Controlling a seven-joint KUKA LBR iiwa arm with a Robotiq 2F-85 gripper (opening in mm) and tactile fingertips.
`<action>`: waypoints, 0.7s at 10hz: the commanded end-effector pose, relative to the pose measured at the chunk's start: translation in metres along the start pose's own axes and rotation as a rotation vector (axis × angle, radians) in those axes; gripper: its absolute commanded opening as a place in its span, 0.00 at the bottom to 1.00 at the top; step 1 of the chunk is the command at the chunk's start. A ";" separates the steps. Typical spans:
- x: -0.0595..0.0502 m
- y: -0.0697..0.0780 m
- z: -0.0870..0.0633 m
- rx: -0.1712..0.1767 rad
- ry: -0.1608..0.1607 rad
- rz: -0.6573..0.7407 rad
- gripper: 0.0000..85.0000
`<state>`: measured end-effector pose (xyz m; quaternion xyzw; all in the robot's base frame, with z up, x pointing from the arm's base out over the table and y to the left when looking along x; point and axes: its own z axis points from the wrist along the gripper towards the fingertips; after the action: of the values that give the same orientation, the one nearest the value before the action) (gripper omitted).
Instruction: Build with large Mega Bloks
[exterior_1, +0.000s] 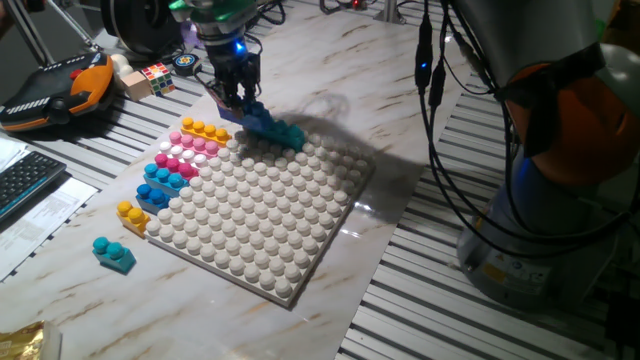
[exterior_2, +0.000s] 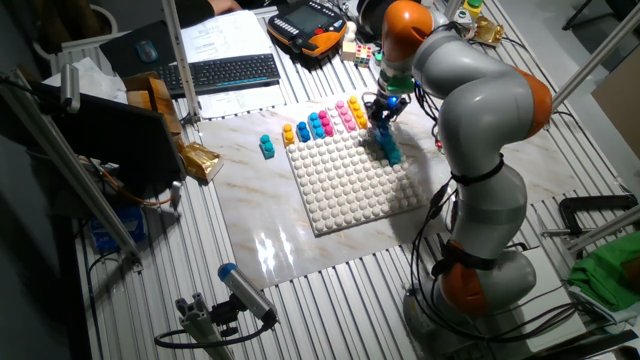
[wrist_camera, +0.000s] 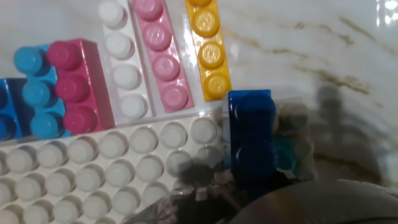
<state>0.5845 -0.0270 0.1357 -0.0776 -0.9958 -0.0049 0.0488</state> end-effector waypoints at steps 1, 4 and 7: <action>0.007 0.003 0.002 0.007 -0.003 -0.006 0.01; 0.022 0.012 0.016 0.069 -0.037 -0.091 0.01; 0.034 0.016 0.028 0.063 -0.045 -0.078 0.01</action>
<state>0.5495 -0.0051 0.1107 -0.0358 -0.9986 0.0271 0.0295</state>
